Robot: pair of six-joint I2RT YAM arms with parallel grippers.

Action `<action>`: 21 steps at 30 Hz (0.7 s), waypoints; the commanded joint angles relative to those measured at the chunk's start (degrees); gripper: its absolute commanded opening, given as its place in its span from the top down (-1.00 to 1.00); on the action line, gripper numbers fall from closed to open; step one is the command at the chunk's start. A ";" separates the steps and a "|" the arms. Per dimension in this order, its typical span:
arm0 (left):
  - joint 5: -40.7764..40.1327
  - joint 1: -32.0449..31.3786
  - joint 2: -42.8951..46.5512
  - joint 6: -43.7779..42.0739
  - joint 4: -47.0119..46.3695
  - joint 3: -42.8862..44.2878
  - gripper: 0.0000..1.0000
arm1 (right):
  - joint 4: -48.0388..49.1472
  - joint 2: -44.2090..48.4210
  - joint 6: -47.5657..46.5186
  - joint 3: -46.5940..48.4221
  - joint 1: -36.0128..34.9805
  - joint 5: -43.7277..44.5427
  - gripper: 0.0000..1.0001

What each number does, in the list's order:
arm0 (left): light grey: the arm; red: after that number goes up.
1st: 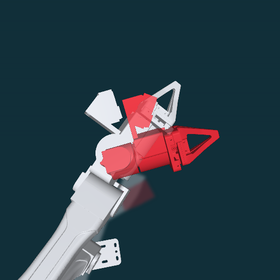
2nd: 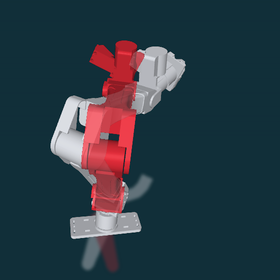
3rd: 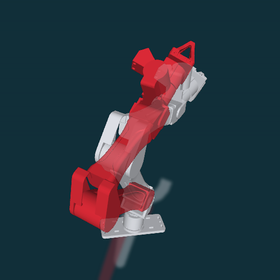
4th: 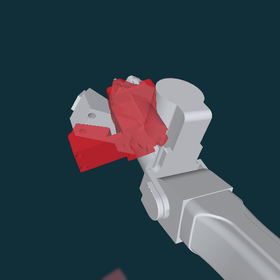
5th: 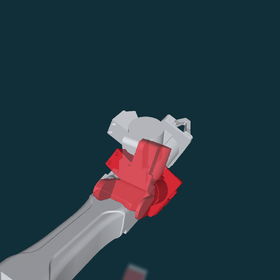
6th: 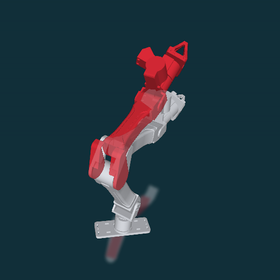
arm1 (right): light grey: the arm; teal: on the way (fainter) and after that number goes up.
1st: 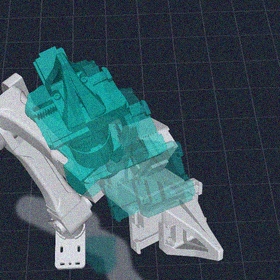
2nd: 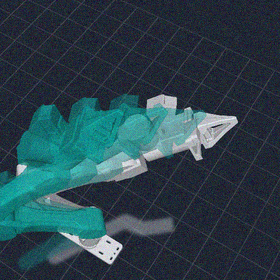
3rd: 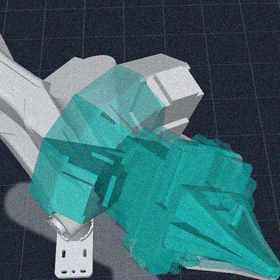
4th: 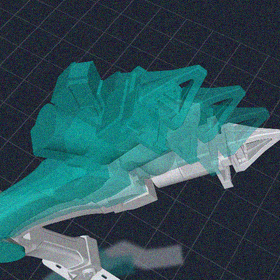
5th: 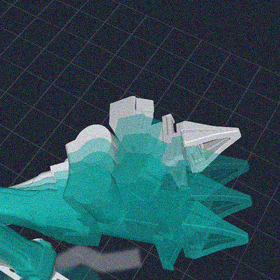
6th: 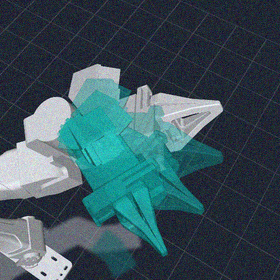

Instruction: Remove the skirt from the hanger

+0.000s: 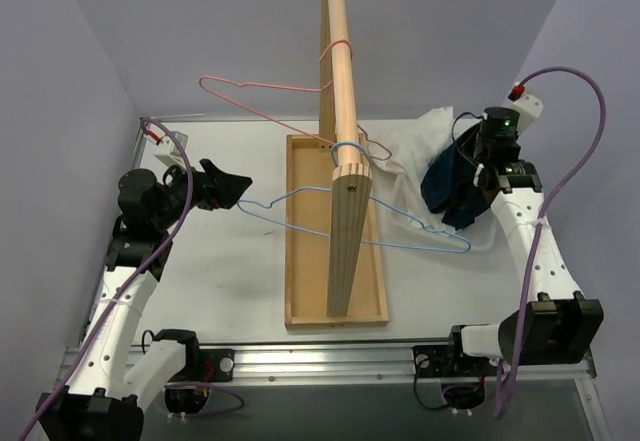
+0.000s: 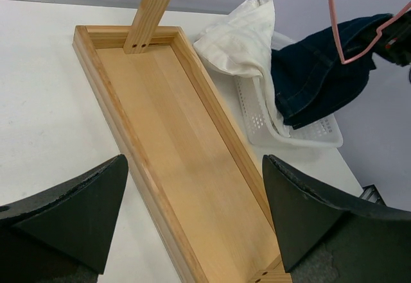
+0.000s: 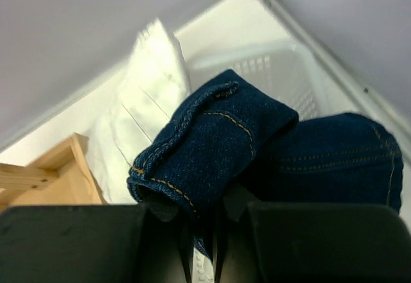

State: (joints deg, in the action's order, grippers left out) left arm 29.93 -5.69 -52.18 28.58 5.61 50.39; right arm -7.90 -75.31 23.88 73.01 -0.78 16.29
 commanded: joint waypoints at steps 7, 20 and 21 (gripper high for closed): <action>0.04 -0.55 0.50 0.60 -2.79 -0.12 -0.88 | -2.03 -23.38 1.97 -3.85 3.76 -17.95 0.27; -0.31 -0.90 0.15 1.74 -3.85 -0.03 -0.88 | -4.15 -8.02 -2.43 1.43 3.68 -20.32 -0.81; -0.14 -0.90 0.07 1.83 -4.20 -0.03 -0.88 | -3.18 -7.75 -2.69 0.56 3.68 -22.51 -0.82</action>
State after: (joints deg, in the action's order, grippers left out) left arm 29.98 -6.31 -52.21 29.45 5.32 49.91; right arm -11.05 -85.67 22.48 72.90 2.61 -0.75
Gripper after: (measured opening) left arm 0.940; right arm 0.905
